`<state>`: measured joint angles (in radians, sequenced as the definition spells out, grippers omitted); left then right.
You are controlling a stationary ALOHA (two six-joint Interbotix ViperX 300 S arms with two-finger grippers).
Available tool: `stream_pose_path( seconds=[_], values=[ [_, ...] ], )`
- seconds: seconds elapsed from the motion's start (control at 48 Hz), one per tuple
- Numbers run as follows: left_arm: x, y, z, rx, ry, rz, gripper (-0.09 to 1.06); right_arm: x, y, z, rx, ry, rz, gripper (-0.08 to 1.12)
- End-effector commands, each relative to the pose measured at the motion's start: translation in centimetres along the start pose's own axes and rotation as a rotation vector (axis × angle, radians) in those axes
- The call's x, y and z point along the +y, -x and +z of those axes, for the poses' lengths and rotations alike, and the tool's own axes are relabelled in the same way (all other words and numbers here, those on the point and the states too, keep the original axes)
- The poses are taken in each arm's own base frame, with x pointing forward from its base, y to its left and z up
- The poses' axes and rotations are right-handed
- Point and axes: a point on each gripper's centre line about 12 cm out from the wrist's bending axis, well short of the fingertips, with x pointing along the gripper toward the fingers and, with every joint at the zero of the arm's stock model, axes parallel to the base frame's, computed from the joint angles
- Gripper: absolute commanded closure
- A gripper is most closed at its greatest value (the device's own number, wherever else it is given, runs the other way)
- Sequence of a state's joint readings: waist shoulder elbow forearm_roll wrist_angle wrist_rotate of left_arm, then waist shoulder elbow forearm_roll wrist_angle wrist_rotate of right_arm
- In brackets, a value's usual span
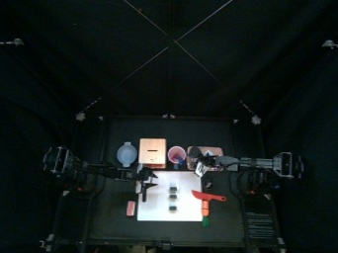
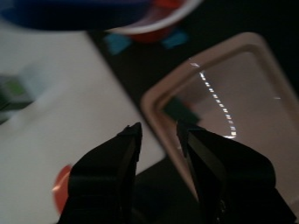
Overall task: Place sushi on board then cut the sushi with the knife then place the pieces on the plate
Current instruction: Place the 4 sushi pieces on the plate
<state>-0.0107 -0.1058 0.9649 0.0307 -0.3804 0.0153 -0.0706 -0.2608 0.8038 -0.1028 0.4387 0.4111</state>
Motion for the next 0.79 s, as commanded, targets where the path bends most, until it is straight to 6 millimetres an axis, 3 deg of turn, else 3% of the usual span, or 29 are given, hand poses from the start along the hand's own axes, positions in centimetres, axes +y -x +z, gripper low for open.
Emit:
stream_pose_path(
  seconds=[0.021,0.125,0.312,0.792],
  values=[
    [0.1,0.0,0.6,-0.018,0.003,0.003,0.18,3.7,0.5,1.6,-0.061,0.087,0.077,0.28],
    [0.2,0.1,0.6,-0.02,0.008,0.006,0.18,6.1,-0.5,2.7,-0.088,0.155,0.108,0.28],
    [0.2,0.1,0.6,-0.02,0.014,0.008,0.18,8.1,-3.2,4.3,-0.074,0.208,0.106,0.28],
    [0.2,0.2,0.4,-0.015,0.014,0.008,0.18,8.7,-7.2,4.9,-0.026,0.235,0.075,0.28]
  ],
)
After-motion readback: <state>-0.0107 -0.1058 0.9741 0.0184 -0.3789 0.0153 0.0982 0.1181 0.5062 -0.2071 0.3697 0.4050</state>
